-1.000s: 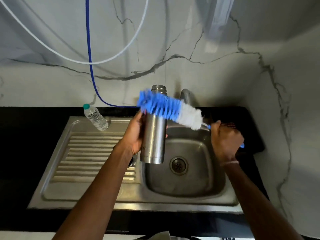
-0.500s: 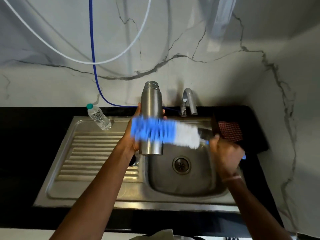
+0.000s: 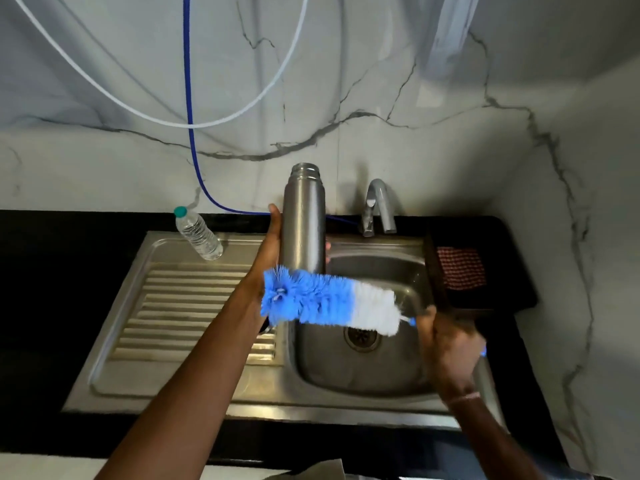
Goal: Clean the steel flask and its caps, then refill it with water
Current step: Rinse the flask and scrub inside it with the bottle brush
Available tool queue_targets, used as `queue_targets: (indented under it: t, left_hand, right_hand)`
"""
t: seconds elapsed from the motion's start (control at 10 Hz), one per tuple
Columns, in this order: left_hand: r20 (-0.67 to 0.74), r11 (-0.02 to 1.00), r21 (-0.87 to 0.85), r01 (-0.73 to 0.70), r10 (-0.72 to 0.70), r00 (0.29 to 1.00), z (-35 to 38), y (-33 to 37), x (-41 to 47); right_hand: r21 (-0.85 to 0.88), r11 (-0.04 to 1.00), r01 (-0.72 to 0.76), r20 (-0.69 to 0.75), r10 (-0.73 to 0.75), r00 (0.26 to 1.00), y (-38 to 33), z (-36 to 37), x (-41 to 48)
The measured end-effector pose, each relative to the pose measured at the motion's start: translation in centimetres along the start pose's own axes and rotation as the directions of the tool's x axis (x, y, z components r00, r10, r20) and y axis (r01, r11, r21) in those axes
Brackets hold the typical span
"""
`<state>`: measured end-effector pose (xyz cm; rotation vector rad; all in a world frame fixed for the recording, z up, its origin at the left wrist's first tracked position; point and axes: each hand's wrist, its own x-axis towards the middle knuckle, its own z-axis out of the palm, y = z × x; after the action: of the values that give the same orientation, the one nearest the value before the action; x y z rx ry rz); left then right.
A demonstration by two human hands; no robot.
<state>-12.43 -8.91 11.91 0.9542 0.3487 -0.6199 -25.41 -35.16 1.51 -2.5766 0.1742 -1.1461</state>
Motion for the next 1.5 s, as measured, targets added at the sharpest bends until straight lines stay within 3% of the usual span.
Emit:
queue_targets:
  t: [0.1, 0.2, 0.3, 0.4, 0.5, 0.6, 0.7, 0.8, 0.9, 1.0, 1.1, 1.2, 1.3, 1.5]
  left_hand:
    - [-0.088, 0.982, 0.182, -0.057, 0.074, 0.993, 0.5, -1.3, 0.0]
    - [0.037, 0.986, 0.16, -0.055, 0.05, 0.998, 2.5, -1.7, -0.5]
    - [0.095, 0.994, 0.102, -0.024, 0.015, 0.995, 2.7, -1.4, -0.1]
    - [-0.012, 0.991, 0.126, -0.044, 0.046, 0.999, 2.1, -1.2, -0.4]
    - [-0.713, 0.94, 0.118, 0.319, -0.143, 0.686, 1.9, -0.1, -0.9]
    - [0.377, 0.878, -0.093, -0.469, 0.467, 0.8, 1.0, -1.3, -0.3]
    - [-0.194, 0.778, 0.628, 0.019, 0.134, 0.972, -0.9, -1.8, 1.1]
    - [0.023, 0.96, 0.274, -0.064, 0.06, 0.998, 0.0, -2.1, 1.6]
    - [0.075, 0.963, 0.215, -0.161, 0.148, 0.986, -0.6, -0.8, 0.9]
    - [0.031, 0.957, 0.169, -0.237, 0.235, 0.972, -1.1, 0.7, -0.2]
    - [-0.024, 0.93, 0.161, -0.331, 0.339, 0.94, -2.8, 2.9, -0.2]
    - [-0.101, 0.915, 0.176, -0.362, 0.383, 0.918, -2.7, 4.4, 0.1]
    - [-0.056, 0.916, 0.172, -0.363, 0.377, 0.925, -1.1, 4.7, 0.3]
    - [-0.054, 0.872, 0.328, -0.364, 0.402, 0.914, 2.5, 1.5, 1.8]
  right_hand:
    - [-0.216, 0.974, -0.074, -0.048, 0.065, 0.997, 0.9, 2.4, 4.8]
    - [-0.263, 0.929, -0.26, -0.126, 0.234, 0.964, 1.1, 4.3, 10.0]
    - [-0.24, 0.927, -0.288, -0.102, 0.271, 0.957, 0.7, 4.6, 11.1]
    - [-0.264, 0.953, -0.147, -0.036, 0.142, 0.989, 0.6, 3.7, 6.9]
    - [-0.138, 0.989, -0.045, 0.092, 0.058, 0.994, -0.2, 1.7, 0.5]
    - [-0.065, 0.997, -0.043, 0.111, 0.05, 0.992, -0.7, 0.9, -1.2]
    - [-0.117, 0.982, -0.145, 0.072, 0.154, 0.985, -0.8, 2.8, 3.1]
    - [-0.152, 0.917, -0.368, 0.052, 0.379, 0.924, -1.8, 4.0, 7.3]
    - [-0.076, 0.921, -0.382, 0.119, 0.389, 0.913, -1.1, 3.4, 6.9]
    - [-0.016, 0.97, -0.243, 0.214, 0.241, 0.947, 2.0, 1.8, 4.5]
    - [-0.037, 0.986, -0.163, 0.294, 0.167, 0.941, 5.0, 0.1, 3.7]
    - [-0.12, 0.993, 0.021, 0.343, 0.021, 0.939, 6.3, -1.7, 5.2]
    - [-0.247, 0.945, 0.212, 0.466, -0.076, 0.881, 5.0, -1.8, 7.7]
    - [-0.332, 0.941, 0.063, 0.437, 0.094, 0.894, -0.8, -0.4, 12.3]
